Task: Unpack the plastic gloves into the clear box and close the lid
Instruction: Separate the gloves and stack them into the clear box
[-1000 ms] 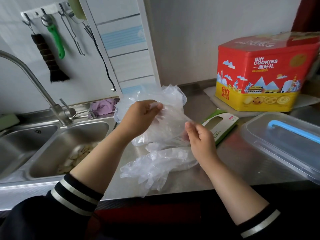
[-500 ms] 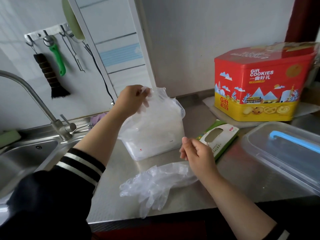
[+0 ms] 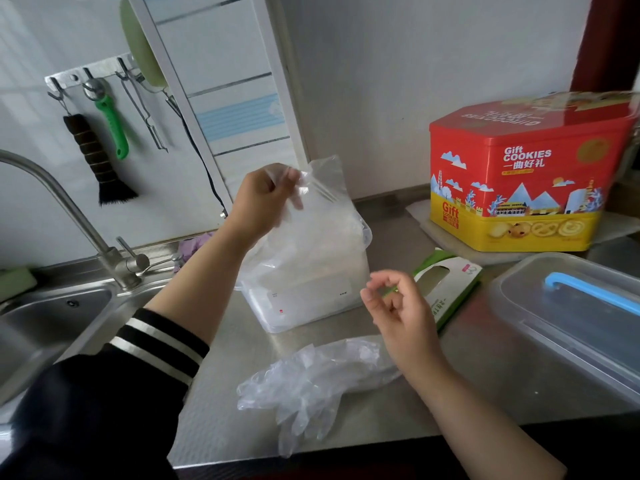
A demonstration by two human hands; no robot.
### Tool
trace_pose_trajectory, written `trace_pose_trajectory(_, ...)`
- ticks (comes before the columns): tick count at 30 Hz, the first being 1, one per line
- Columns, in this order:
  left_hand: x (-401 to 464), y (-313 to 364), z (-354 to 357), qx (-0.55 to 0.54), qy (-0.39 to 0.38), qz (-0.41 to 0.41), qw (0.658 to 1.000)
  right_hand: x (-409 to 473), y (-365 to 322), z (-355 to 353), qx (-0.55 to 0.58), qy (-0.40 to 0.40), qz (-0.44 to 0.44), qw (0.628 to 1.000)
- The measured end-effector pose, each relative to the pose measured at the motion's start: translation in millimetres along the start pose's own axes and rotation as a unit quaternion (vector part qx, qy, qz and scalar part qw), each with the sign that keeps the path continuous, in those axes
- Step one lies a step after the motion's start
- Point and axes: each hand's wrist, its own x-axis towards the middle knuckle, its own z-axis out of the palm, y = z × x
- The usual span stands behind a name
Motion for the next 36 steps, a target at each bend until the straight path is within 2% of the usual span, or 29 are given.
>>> trace_pose_trajectory(3, -8.1, 17.4, -7.0, -0.03, 0.001, 0.028, 0.999, 8.1, -22.6, -1.3, 0.11, 0.0, 0.048, 0.993)
trace_pose_trajectory(7, -9.1, 30.9, -13.2, -0.083, 0.009, 0.02, 0.996, 16.9, -55.9, 8.7, 0.21, -0.063, 0.132, 0.967)
trace_pose_trajectory(10, -8.7, 31.8, -12.0, -0.089, 0.007, -0.003, 0.996, 18.5, -75.6, 24.8, 0.291, -0.104, 0.237, 0.921)
trace_pose_trajectory(12, -10.7, 27.7, -10.3, -0.083, -0.002, -0.024, 0.996, 20.9, -84.3, 31.9, 0.339, -0.098, 0.296, 0.888)
trace_pose_trajectory(14, -11.5, 19.2, -8.5, -0.077, -0.01, -0.049, 0.996, 22.9, -85.0, 35.3, 0.355, -0.085, 0.32, 0.874)
trace_pose_trajectory(20, 1.0, -13.0, -10.2, -0.064, -0.004, -0.094, 0.994, 17.4, -71.4, 30.2, 0.321, -0.044, 0.358, 0.876)
trace_pose_trajectory(27, 24.4, -50.8, -8.9, 0.051, -0.021, -0.142, 0.988, 1.6, -58.2, 10.5, 0.241, -0.04, 0.381, 0.892)
trace_pose_trajectory(31, 32.8, -64.2, -10.6, 0.12, -0.078, -0.121, 0.982, -4.7, -57.4, 0.2, 0.204, -0.086, 0.367, 0.904)
trace_pose_trajectory(36, 44.9, -72.7, -7.7, 0.167, -0.126, -0.096, 0.973, -8.5, -65.4, -11.4, 0.202, -0.194, 0.297, 0.913)
